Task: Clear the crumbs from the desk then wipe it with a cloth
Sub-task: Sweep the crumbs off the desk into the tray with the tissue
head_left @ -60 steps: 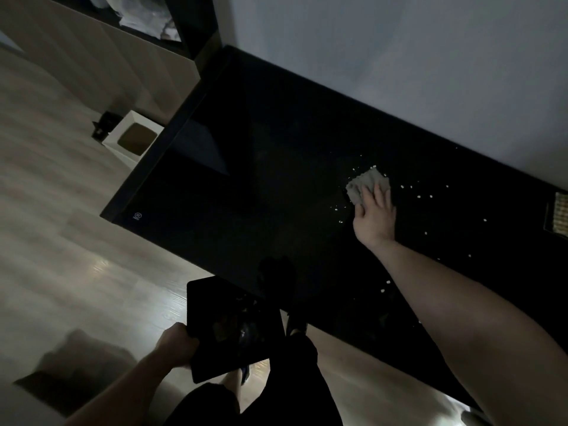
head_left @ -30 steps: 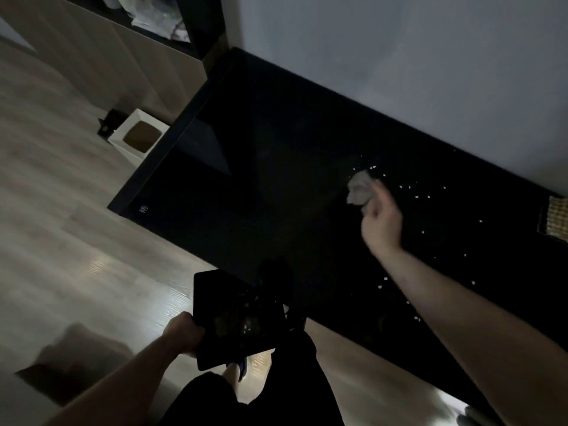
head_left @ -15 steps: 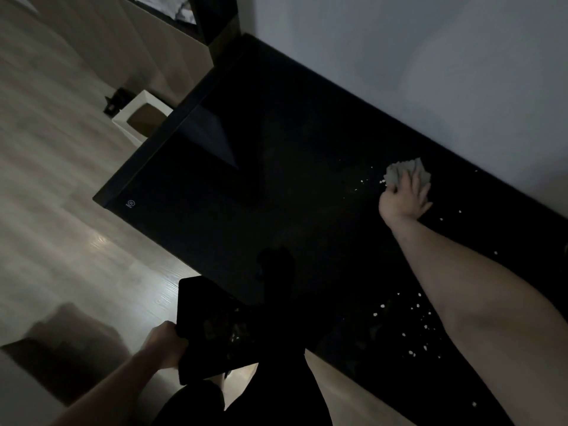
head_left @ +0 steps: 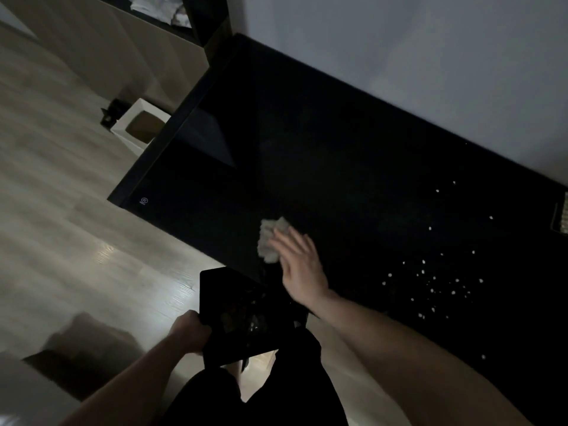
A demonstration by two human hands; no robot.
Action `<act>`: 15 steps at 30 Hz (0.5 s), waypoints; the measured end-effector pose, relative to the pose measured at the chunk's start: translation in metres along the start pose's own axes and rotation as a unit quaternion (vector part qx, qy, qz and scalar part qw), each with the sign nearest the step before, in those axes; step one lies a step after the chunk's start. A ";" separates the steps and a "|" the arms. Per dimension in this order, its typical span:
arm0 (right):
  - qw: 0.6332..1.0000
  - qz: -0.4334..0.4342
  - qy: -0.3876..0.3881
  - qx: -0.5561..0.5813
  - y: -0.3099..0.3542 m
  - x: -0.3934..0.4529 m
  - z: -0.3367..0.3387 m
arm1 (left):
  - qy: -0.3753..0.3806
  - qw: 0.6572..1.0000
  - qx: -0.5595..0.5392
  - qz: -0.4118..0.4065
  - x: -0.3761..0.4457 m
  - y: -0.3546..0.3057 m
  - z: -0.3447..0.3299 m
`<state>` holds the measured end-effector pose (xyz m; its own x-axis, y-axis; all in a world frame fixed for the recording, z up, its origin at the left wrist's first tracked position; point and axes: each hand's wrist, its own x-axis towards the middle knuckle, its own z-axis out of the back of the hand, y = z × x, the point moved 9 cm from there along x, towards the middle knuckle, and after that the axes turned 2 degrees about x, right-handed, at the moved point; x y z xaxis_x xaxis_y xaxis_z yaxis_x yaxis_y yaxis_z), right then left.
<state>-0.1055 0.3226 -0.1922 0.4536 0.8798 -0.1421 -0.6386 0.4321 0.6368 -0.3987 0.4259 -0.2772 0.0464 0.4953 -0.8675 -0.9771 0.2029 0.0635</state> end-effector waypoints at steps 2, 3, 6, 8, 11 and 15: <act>0.999 0.020 0.021 0.042 0.024 -0.035 -0.031 | -0.002 1.000 0.022 -0.018 -0.018 -0.006 0.006; 0.997 0.028 0.026 0.064 0.036 -0.051 -0.043 | -0.003 0.999 0.033 -0.028 -0.020 -0.005 0.008; 0.985 0.000 0.060 0.165 0.063 -0.094 -0.071 | 0.001 0.998 0.042 -0.037 -0.019 0.002 0.007; 0.972 -0.051 0.062 0.222 0.070 -0.120 -0.078 | -0.007 0.997 0.044 -0.059 -0.022 0.003 0.010; 0.953 -0.144 -0.032 0.265 0.052 -0.151 -0.061 | -0.001 0.996 0.044 -0.075 -0.022 0.007 0.009; 0.932 -0.231 -0.157 0.231 0.006 -0.181 -0.005 | -0.003 0.995 0.042 -0.091 -0.025 0.012 0.008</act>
<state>-0.1947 0.1673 -0.1668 0.8198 0.4886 -0.2985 -0.0277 0.5546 0.8317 -0.4094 0.4228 -0.2511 0.2228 0.4483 -0.8657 -0.9318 0.3590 -0.0539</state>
